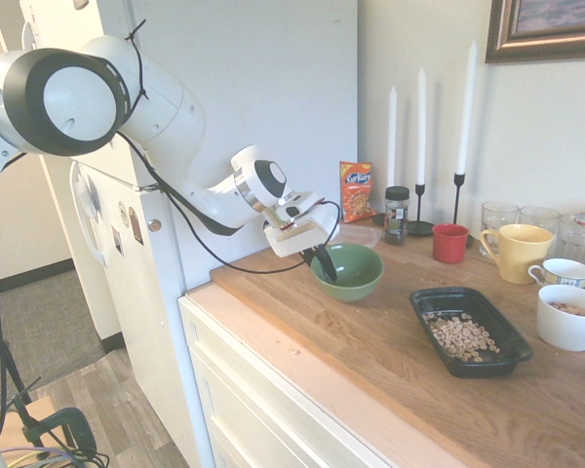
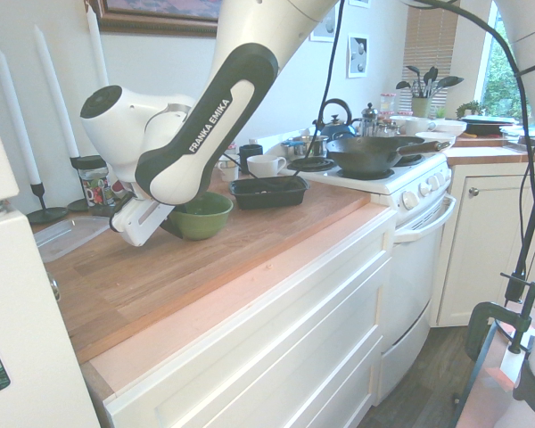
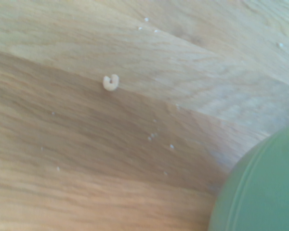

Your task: Pour the cereal into the box

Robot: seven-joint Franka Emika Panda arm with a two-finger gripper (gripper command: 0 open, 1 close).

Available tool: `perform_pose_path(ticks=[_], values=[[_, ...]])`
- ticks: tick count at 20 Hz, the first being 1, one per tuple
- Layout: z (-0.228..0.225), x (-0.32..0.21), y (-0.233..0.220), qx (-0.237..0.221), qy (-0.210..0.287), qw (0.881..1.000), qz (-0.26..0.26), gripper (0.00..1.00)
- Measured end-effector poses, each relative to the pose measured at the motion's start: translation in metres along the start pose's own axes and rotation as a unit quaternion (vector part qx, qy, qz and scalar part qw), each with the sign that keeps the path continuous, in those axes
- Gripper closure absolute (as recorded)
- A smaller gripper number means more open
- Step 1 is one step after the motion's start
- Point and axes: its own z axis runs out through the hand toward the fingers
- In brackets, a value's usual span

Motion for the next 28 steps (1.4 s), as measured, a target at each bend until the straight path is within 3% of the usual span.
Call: perform_pose_path(ticks=[2, 3, 15, 28], values=[[0.002, 0.001, -0.003, 0.0, 0.001, 1.0, -0.001, 1.0], [0.003, 0.0, -0.003, 0.0, 0.001, 1.0, -0.001, 0.0], [-0.004, 0.004, -0.003, 0.022, -0.014, 0.999, 0.02, 0.0], [-0.053, 0.063, 0.052, 0.122, -0.099, 0.982, 0.109, 0.0]])
